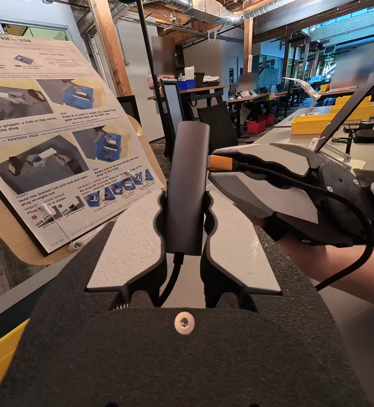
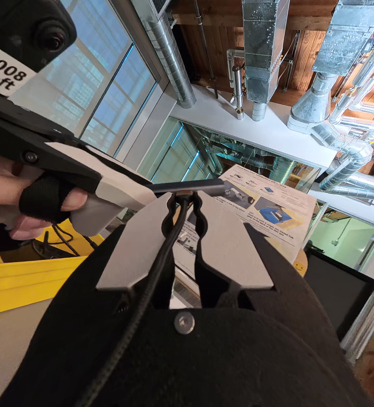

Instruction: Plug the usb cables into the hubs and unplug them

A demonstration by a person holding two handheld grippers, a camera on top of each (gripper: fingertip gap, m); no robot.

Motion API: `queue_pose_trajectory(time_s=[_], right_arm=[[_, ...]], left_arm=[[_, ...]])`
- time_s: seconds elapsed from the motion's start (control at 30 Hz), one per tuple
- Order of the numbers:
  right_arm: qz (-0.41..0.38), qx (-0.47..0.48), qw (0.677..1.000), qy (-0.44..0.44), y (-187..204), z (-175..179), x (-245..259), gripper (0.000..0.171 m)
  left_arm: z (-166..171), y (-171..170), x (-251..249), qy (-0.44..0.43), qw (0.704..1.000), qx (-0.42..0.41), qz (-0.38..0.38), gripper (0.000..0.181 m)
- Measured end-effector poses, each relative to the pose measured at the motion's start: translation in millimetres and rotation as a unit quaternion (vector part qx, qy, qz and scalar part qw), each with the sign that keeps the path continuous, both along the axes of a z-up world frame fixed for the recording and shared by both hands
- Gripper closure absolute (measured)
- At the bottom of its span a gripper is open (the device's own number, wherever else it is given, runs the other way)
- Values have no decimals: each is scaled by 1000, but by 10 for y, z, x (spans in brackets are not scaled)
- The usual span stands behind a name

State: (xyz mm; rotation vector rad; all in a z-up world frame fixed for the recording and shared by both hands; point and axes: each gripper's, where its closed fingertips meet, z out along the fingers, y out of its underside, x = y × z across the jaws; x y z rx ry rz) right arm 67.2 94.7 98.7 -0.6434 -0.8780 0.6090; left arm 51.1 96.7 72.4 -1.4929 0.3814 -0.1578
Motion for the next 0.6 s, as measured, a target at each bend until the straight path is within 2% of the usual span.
queue_pose_trajectory(time_s=[0.13,0.37,0.6], right_arm=[[-2,12,1000,-4,-15,3,8,155],[-26,2,1000,3,-13,19,5,155],[27,-13,999,11,-74,55,40,156]], left_arm=[[34,-24,-10,38,999,12,22,149],[54,-21,-23,25,999,17,27,149],[98,-66,8,23,999,22,11,149]])
